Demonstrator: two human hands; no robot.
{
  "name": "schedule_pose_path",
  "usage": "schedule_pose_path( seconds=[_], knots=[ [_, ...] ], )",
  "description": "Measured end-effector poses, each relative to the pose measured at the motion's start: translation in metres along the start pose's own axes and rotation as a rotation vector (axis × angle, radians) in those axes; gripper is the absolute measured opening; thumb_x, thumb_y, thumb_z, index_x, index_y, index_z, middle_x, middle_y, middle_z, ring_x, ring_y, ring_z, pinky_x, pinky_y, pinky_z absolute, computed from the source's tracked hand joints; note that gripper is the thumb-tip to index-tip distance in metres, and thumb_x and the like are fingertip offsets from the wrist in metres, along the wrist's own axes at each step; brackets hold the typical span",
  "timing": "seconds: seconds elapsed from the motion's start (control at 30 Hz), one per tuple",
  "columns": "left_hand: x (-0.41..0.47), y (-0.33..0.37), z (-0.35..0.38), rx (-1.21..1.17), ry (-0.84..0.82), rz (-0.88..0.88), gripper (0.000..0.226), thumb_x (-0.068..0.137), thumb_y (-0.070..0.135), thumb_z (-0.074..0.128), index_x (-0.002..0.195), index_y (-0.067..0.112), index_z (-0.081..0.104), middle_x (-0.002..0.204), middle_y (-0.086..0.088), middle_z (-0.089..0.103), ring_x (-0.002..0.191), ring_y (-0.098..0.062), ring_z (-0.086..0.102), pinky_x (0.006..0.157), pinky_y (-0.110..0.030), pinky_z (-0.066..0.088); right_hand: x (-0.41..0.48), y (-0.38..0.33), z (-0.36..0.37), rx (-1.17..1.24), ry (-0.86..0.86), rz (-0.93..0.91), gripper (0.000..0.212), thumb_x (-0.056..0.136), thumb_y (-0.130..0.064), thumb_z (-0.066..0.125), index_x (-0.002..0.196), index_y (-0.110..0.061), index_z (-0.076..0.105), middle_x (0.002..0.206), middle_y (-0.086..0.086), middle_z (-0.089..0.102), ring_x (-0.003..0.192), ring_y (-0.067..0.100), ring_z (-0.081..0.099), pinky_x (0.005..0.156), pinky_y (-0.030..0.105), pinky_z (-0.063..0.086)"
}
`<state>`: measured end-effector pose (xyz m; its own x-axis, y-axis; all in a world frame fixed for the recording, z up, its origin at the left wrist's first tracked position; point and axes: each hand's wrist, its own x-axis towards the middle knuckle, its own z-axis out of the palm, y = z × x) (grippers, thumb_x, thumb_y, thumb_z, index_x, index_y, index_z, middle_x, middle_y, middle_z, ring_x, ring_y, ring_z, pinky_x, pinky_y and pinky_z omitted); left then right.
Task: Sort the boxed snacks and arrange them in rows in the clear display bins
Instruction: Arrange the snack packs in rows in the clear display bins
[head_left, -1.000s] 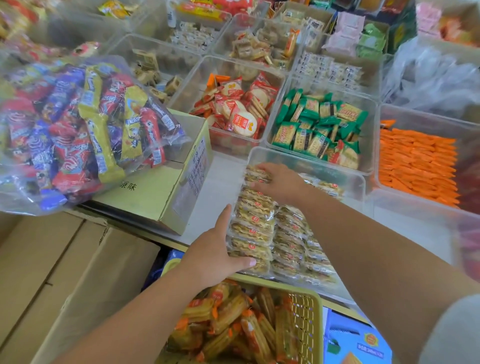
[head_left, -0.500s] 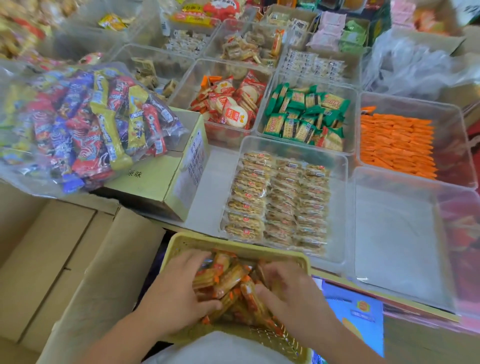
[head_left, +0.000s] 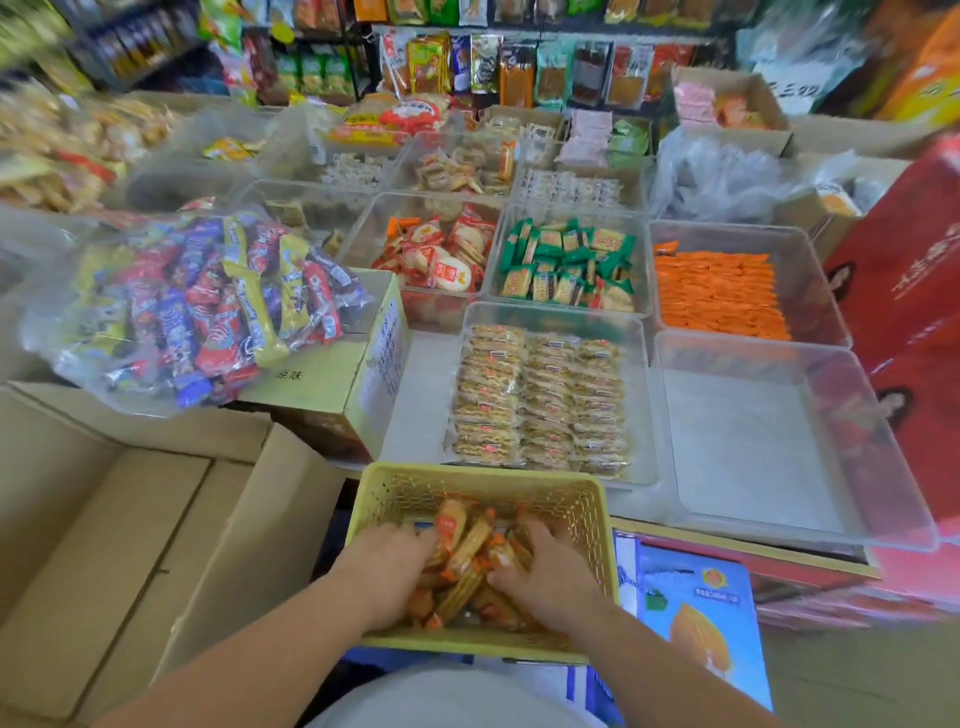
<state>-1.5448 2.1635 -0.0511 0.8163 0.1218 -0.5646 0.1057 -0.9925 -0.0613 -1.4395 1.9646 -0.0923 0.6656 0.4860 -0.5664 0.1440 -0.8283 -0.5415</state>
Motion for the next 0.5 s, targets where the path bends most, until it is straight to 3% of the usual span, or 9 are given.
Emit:
schedule_pose_path(
  seconds=[0.07,0.17,0.23,0.33,0.4,0.5],
  knots=[
    [-0.01,-0.003,-0.005,-0.088,0.078,0.014,0.045,0.086,0.019,0.064,0.127,0.024,0.046,0.114,-0.007,0.063,0.105,-0.028,0.063,0.086,-0.043,0.053,0.001,-0.003,0.007,-0.096,-0.028,-0.012,0.097,0.073,-0.06,0.074,0.154,-0.04,0.026,0.157,0.008,0.018,0.14,0.033,0.037,0.114,0.04,0.038],
    [-0.033,-0.015,-0.013,-0.333,0.205,-0.004,0.057,0.083,0.033,0.072,0.131,0.034,0.041,0.114,0.005,0.062,0.105,-0.021,0.062,0.081,-0.036,0.051,0.003,-0.009,0.012,-0.095,0.001,0.011,0.087,0.079,-0.048,0.074,0.154,-0.041,0.03,0.157,0.006,0.017,0.14,0.033,0.035,0.118,0.04,0.034],
    [-0.053,-0.028,-0.018,-0.575,0.245,-0.048,0.07,0.078,0.05,0.076,0.137,0.045,0.038,0.116,0.017,0.062,0.105,-0.01,0.062,0.085,-0.03,0.053,0.004,-0.009,0.015,-0.105,0.018,0.044,0.088,0.083,-0.042,0.074,0.156,-0.043,0.026,0.162,0.009,0.014,0.146,0.032,0.028,0.12,0.038,0.03],
    [-0.081,-0.046,-0.02,-1.066,0.31,-0.139,0.07,0.062,0.055,0.086,0.121,0.053,0.049,0.105,0.028,0.07,0.096,0.004,0.067,0.076,-0.015,0.053,0.005,-0.008,0.015,-0.199,0.02,0.083,0.09,0.082,-0.044,0.075,0.157,-0.042,0.025,0.163,0.01,0.012,0.148,0.03,0.027,0.121,0.035,0.028],
    [-0.093,-0.054,-0.011,-1.457,0.335,-0.219,0.064,0.064,0.034,0.097,0.117,0.042,0.061,0.104,0.022,0.076,0.093,-0.002,0.073,0.076,-0.021,0.055,0.005,-0.011,0.013,-0.257,0.037,0.122,0.087,0.08,-0.049,0.076,0.155,-0.035,0.034,0.159,0.009,0.022,0.142,0.03,0.037,0.117,0.035,0.034],
    [-0.101,-0.06,0.002,-2.021,0.251,-0.286,0.055,0.066,0.018,0.088,0.118,0.018,0.068,0.108,-0.011,0.079,0.096,-0.027,0.077,0.081,-0.043,0.061,0.002,-0.023,0.007,-0.242,0.054,0.154,0.074,0.077,-0.051,0.074,0.144,-0.029,0.05,0.146,0.01,0.043,0.13,0.028,0.051,0.108,0.035,0.044]
  ],
)
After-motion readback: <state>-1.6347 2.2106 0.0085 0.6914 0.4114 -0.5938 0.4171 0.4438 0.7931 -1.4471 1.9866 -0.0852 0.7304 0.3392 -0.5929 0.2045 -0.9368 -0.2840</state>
